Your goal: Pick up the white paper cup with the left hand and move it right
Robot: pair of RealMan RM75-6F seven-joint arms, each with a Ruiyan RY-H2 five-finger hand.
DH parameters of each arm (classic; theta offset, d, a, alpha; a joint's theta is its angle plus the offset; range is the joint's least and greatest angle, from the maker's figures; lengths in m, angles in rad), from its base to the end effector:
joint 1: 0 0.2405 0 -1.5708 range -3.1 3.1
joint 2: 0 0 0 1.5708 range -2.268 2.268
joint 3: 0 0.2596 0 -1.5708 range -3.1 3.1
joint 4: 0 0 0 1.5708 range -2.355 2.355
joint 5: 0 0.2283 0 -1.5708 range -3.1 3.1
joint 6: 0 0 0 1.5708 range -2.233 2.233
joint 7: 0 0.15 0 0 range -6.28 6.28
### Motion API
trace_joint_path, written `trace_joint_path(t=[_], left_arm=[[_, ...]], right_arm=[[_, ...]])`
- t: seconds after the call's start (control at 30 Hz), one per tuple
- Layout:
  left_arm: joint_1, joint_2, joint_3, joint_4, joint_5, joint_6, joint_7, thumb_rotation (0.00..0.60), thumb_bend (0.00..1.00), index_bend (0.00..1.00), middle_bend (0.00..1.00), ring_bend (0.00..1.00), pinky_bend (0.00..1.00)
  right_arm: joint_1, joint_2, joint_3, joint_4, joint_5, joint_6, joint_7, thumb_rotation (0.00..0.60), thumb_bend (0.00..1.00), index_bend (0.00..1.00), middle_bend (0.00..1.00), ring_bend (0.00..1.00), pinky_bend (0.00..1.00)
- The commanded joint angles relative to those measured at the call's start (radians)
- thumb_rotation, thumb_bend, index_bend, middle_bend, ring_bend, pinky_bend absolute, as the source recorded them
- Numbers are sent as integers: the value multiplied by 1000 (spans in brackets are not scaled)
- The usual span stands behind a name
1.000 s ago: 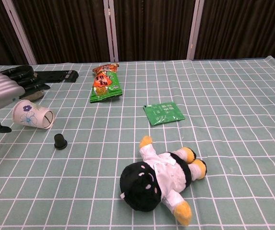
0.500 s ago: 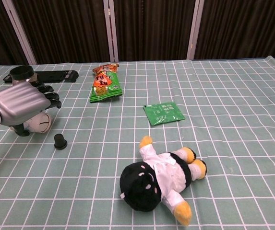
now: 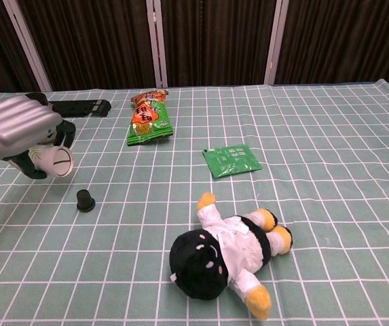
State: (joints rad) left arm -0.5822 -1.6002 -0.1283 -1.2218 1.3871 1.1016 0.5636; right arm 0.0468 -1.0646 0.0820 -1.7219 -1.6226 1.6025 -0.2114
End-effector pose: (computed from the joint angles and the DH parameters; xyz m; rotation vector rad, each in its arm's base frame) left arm -0.2236 0.3447 -0.0215 -1.8455 -0.4164 -0.6774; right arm -0.2830 -0.1807 0.1654 1.4184 -0.6442 0.9176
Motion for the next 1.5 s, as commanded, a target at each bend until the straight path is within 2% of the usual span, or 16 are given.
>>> trace_joint_path(t=[0.03,0.13,0.2,0.27,0.37,0.47,0.77,0.97,1.17,1.3,1.37,1.43,1.5], left_arm=[[47,73,-88,-188,-67,38,-365,600,3,559,434,371,439],[77,108,-144,-273,-126,13,-650,600,3,555,432,375,445],[93,130,-163,-294,-140,-18,-839,600,5,543,423,367,446],[103,135,-166,-295,-137,-43,-973,600,5,521,407,352,445],[111,127,-155,-266,-110,-68,-1137,600,4,505,398,342,440],[110,97,-136,-217,-79,-79,-1234,600,4,506,397,344,439],[90,-17,-61,-44,-13,-109,-1364,600,7,505,397,344,439],[87,-79,-46,52,12,-81,-1420,600,7,505,397,344,436],[82,-95,-29,80,27,-74,-1411,600,6,505,383,327,422],[80,-98,-24,87,27,-74,-1409,600,5,487,305,237,362],[82,-99,-18,94,28,-73,-1404,600,6,439,197,136,277],[89,-106,-11,110,31,-61,-1397,600,7,260,53,29,123],[93,-108,-3,121,38,-50,-1402,600,6,85,0,0,22]], right_arm=[[0,0,-1,-1,-2,0,1,600,0,0,0,0,0],[0,1,-4,-4,-7,1,0,600,0,0,0,0,0],[-1,1,-5,-5,-10,3,-2,600,0,0,0,0,0],[0,0,-6,-6,-11,2,-3,600,0,0,0,0,0],[1,-1,-6,-7,-10,-2,-6,600,0,0,0,0,0],[3,-3,-7,-7,-10,-5,-9,600,0,0,0,0,0],[3,0,-5,0,1,-9,3,600,0,0,0,0,0],[4,2,-4,2,3,-8,9,600,0,0,0,0,0],[6,3,-3,2,6,-14,12,600,0,0,0,0,0],[6,3,-4,2,5,-13,12,600,0,0,0,0,0],[6,4,-4,1,5,-13,13,600,0,0,0,0,0],[6,5,-5,1,5,-12,16,600,0,0,0,0,0],[5,6,-6,0,4,-11,18,600,0,0,0,0,0]])
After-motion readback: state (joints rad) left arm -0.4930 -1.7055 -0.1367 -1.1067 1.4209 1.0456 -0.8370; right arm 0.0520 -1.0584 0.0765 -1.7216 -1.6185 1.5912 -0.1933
